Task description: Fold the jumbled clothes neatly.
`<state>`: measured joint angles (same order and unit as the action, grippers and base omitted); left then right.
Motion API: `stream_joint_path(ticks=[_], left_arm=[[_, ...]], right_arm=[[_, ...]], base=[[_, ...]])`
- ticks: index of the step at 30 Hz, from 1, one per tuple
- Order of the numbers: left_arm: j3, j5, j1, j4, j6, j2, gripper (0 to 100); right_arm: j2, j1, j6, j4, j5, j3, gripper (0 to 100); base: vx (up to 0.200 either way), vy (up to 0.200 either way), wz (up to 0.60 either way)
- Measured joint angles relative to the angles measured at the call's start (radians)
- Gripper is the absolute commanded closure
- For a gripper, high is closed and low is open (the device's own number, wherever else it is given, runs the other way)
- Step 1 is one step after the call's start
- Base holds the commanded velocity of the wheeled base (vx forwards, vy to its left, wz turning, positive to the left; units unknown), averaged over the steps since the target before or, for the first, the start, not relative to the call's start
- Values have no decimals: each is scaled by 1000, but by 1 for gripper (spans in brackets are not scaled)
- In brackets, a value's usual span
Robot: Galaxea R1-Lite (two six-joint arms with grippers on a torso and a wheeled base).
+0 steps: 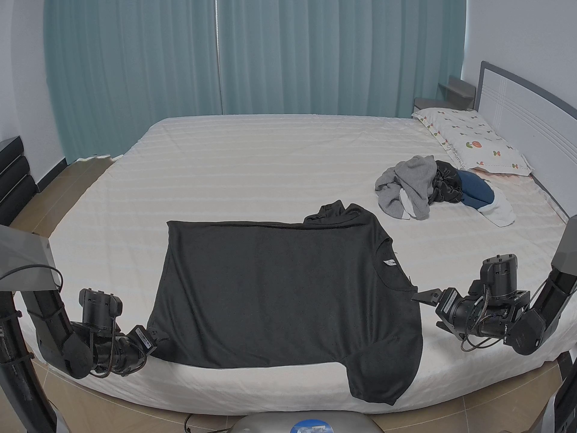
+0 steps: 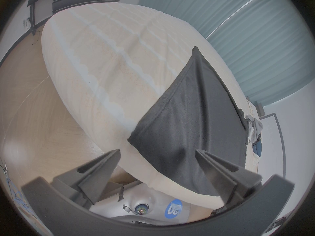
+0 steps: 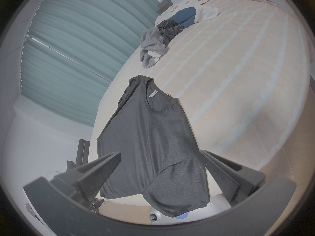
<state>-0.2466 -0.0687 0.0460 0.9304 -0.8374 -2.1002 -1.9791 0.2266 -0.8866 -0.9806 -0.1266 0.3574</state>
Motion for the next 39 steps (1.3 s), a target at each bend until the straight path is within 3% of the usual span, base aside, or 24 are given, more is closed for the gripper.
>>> stream_joint_path(ticks=[6,10,22,31,39], left_arm=[[-2,26,-4,-4,5,-23,100],[14,28,-4,-12,59,-9,100],[57,76,-21,-64,159,37,100],[59,80,-22,-129,209,47,100],[59,114,-26,-130,217,49,100]], right_arm=[[-7,-1,17,0,0,-1,0],[-11,-3,35,1,-1,-10,0],[-41,6,169,1,-8,-70,0],[-77,12,201,-1,-68,-98,0],[-117,12,201,-68,-74,-103,0]], base=[[0,0,0],[0,0,0],[0,0,0],[0,0,0],[0,0,0]])
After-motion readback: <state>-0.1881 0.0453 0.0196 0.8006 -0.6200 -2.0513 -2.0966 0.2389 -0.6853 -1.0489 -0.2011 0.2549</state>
